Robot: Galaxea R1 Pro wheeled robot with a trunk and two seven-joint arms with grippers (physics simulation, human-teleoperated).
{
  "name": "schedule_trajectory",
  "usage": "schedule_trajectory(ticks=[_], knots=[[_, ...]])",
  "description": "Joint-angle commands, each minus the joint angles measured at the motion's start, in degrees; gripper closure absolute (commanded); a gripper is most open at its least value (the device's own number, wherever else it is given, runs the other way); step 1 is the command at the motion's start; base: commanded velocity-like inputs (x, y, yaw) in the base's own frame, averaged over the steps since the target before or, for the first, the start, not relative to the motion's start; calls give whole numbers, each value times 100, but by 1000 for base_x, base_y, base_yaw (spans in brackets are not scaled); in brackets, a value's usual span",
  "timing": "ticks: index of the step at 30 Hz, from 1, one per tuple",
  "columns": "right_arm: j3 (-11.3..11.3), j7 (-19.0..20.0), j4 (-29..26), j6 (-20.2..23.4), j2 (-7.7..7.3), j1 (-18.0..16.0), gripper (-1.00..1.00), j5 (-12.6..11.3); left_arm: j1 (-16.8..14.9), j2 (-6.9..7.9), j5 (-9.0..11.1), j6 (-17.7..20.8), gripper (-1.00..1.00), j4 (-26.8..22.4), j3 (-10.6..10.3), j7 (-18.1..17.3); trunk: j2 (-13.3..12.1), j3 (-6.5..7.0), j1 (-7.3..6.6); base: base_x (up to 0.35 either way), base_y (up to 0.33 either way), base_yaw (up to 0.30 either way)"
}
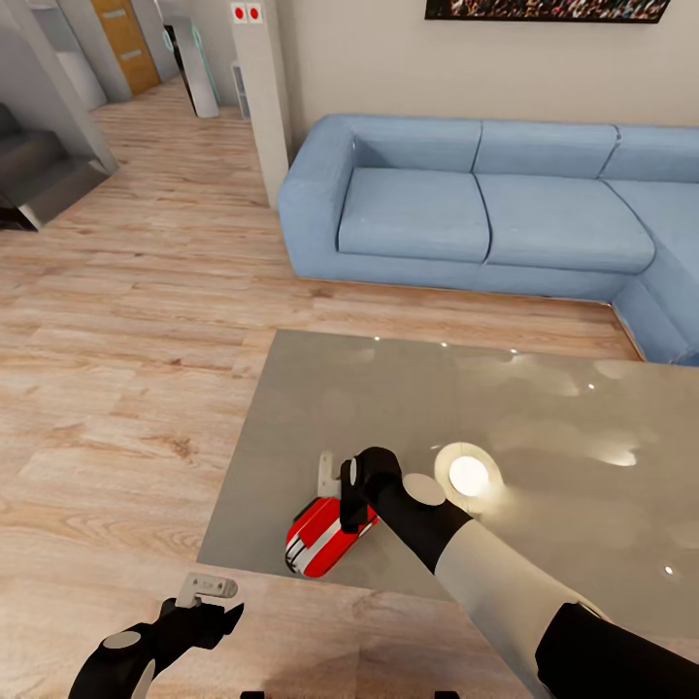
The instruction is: Turn on the radio receiver that's on the table in the living room.
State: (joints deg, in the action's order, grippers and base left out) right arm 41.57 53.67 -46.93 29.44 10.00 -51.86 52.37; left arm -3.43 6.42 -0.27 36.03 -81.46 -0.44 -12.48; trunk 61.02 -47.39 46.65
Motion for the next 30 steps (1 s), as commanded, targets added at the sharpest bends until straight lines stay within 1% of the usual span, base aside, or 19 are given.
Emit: schedule_trajectory(ticks=[1,13,19,21,22,24,25,28,30], knots=[[0,12,0,0,0,0,-100,1,0,0,0,0,-100,-1,0,0,0,-1,0,0,0,0],[6,55,0,8,0,0,-100,2,0,0,0,0,-100,-1,0,0,0,-2,0,0,0,0],[22,155,0,1,0,0,-100,12,0,0,5,0,-100,5,0,0,0,-3,0,0,0,0],[72,195,0,1,0,0,-100,15,0,0,6,0,-100,4,0,0,0,-3,0,0,0,0],[166,242,0,4,0,0,-100,13,0,0,7,0,-100,4,0,0,0,-3,0,0,0,0],[283,279,0,5,0,0,-100,9,0,0,8,0,-100,3,0,0,0,-3,0,0,0,0],[384,305,0,7,0,0,100,3,0,0,8,0,-100,3,0,0,0,-3,0,0,0,0],[513,346,9,8,0,0,100,-18,0,0,9,0,-100,3,0,0,0,-3,0,0,0,0],[541,367,41,8,0,0,100,-30,0,0,9,0,-100,2,0,0,0,-3,0,0,0,0]])
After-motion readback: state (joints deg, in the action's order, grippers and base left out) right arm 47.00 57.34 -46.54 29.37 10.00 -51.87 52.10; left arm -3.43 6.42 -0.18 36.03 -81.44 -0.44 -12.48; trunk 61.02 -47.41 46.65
